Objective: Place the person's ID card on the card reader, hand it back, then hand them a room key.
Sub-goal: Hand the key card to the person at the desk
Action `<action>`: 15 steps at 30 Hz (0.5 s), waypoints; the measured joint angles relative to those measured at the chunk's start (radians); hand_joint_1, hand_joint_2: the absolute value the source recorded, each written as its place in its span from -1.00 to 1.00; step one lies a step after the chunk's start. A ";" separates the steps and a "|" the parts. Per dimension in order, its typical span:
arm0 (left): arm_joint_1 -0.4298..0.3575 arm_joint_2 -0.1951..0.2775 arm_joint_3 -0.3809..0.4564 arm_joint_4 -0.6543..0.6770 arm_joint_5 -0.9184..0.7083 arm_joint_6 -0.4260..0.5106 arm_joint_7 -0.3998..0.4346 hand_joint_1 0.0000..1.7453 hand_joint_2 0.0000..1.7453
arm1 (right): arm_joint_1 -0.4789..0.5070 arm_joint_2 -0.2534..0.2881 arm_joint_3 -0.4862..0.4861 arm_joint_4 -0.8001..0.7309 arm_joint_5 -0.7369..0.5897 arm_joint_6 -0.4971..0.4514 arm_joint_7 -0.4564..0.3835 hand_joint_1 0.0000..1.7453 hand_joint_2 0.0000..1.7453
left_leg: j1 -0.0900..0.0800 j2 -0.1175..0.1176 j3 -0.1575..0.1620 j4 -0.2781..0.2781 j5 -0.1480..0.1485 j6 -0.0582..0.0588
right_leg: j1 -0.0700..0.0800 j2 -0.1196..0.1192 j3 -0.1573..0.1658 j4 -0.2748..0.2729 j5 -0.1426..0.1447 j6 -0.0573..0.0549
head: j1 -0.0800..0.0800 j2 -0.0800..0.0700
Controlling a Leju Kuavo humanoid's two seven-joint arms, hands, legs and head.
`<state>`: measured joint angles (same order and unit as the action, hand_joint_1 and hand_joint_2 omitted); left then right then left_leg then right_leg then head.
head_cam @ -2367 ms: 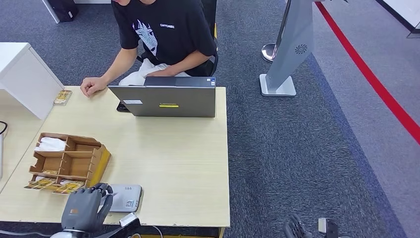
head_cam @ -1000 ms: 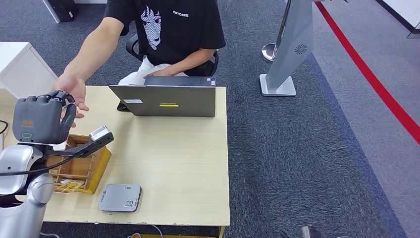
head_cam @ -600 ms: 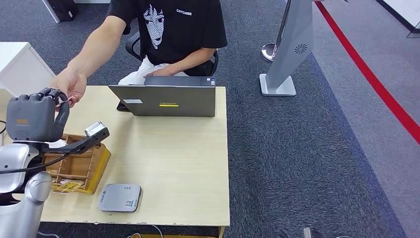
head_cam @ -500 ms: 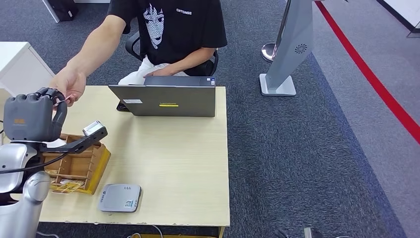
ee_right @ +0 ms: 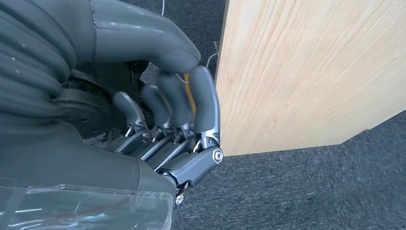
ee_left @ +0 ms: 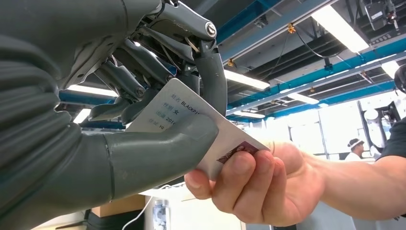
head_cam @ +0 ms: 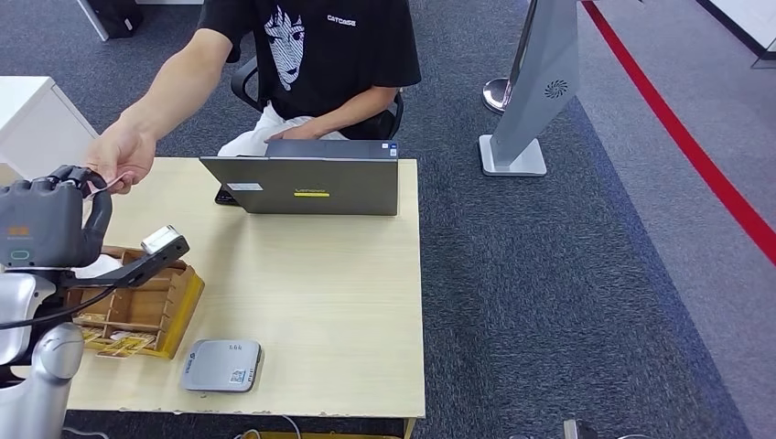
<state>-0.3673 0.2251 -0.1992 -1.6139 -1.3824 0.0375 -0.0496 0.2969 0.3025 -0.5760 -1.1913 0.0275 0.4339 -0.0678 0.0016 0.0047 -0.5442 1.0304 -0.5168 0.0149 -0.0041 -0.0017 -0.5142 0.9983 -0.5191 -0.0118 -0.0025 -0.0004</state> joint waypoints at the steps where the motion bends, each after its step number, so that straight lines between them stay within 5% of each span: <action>1: 0.004 0.000 0.003 -0.004 0.003 0.003 -0.004 1.00 1.00 | 0.000 0.000 0.000 0.000 -0.002 -0.002 0.005 -1.00 1.00 | 0.000 0.000 0.000 0.000 0.000 0.000 | 0.000 0.000 0.000 0.000 0.000 0.000 | 0.000 0.000; 5: 0.048 0.000 0.021 -0.042 0.027 0.027 -0.021 -0.04 1.00 | 0.002 0.000 0.000 -0.002 -0.023 -0.021 0.015 -1.00 1.00 | 0.000 0.003 0.000 0.000 -0.001 0.000 | 0.000 0.003 -0.001 0.000 0.000 0.000 | 0.000 0.000; 6: 0.067 0.000 0.027 -0.058 0.034 0.034 -0.025 -0.04 1.00 | 0.003 0.000 0.000 -0.004 -0.031 -0.027 0.015 -1.00 1.00 | 0.000 0.004 0.000 0.000 -0.001 0.000 | 0.000 0.004 -0.002 0.000 0.000 0.000 | 0.000 0.000; 10: 0.135 -0.001 0.048 -0.116 0.048 0.051 -0.037 -1.00 1.00 | 0.008 0.000 -0.001 -0.015 -0.050 -0.041 0.020 -1.00 1.00 | 0.000 0.002 -0.001 0.000 -0.001 0.000 | 0.000 0.003 -0.002 0.000 0.000 0.000 | 0.000 0.000; 15: 0.207 -0.005 0.079 -0.172 0.077 0.085 -0.051 -1.00 1.00 | 0.017 0.000 0.000 -0.030 -0.075 -0.062 0.023 -1.00 1.00 | 0.000 0.002 -0.001 0.000 -0.001 0.000 | 0.000 0.003 -0.002 0.000 0.000 0.000 | 0.000 0.000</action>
<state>-0.1604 0.2200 -0.1197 -1.7858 -1.3056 0.1221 -0.1007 0.3142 0.3025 -0.5763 -1.2217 -0.0479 0.3720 -0.0450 0.0017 0.0071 -0.5453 1.0304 -0.5181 0.0152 -0.0041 0.0010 -0.5163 0.9979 -0.5193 -0.0118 -0.0027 -0.0004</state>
